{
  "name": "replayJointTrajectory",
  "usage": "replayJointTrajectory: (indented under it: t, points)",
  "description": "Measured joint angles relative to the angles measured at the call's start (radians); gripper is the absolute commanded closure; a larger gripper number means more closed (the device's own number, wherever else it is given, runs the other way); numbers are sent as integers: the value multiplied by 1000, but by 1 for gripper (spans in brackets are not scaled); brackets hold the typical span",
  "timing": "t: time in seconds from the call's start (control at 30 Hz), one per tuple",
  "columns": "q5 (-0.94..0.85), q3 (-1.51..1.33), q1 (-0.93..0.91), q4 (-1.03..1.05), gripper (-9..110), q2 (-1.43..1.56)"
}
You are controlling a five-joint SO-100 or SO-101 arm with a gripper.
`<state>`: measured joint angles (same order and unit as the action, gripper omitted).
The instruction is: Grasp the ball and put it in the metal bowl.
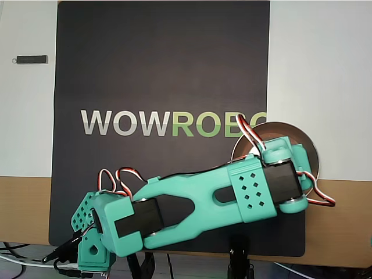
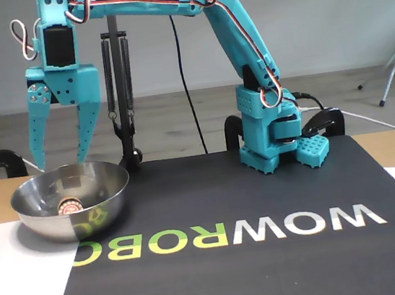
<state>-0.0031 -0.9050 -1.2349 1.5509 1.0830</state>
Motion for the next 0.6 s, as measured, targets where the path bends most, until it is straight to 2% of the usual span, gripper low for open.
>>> replayJointTrajectory:
  t: [0.23,0.43,0.6]
  points:
    - [0,0,0,0,38,0]
    - [0,0,0,0,75,0]
    - [0,0,0,3,88,0]
